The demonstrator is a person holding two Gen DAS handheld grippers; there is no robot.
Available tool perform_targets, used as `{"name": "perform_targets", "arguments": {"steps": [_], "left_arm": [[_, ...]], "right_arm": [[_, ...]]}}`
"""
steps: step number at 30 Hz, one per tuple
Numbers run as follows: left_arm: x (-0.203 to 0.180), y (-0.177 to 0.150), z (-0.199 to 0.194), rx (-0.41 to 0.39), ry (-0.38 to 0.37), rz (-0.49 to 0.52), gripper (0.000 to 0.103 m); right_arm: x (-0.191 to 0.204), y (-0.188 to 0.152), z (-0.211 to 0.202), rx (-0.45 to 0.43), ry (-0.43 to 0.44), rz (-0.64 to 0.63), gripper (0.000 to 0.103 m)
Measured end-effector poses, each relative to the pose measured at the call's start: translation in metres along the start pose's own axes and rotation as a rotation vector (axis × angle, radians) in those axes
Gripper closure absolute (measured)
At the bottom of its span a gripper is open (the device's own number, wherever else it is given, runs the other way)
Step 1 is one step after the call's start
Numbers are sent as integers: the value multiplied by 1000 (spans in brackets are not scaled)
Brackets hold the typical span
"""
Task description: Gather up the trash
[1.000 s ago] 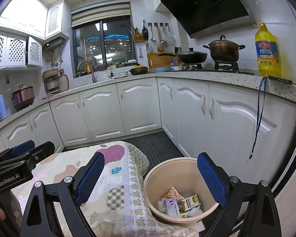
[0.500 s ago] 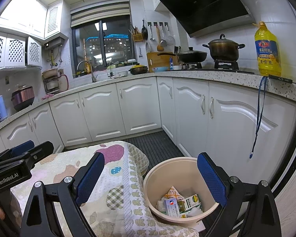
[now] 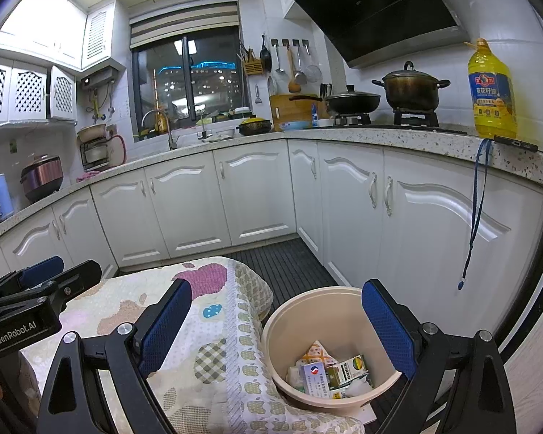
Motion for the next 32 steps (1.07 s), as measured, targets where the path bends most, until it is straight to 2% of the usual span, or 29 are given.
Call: {"name": "perform_targets", "arguments": {"steps": [32], "left_arm": [[1,-5,6,4,-14,12,17]], "right_arm": [[-1,-4,4,17,-2,1,9]]}}
Point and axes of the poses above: each gripper's, at about its wrist camera, not at the fingertips, and z roughly the way its jaws point, x to its left, y to its top, the point moved 5 cm from there along z, roughly the way its jaws point, and after that the axes turned 7 degrees about x, right-handed, at the moved point
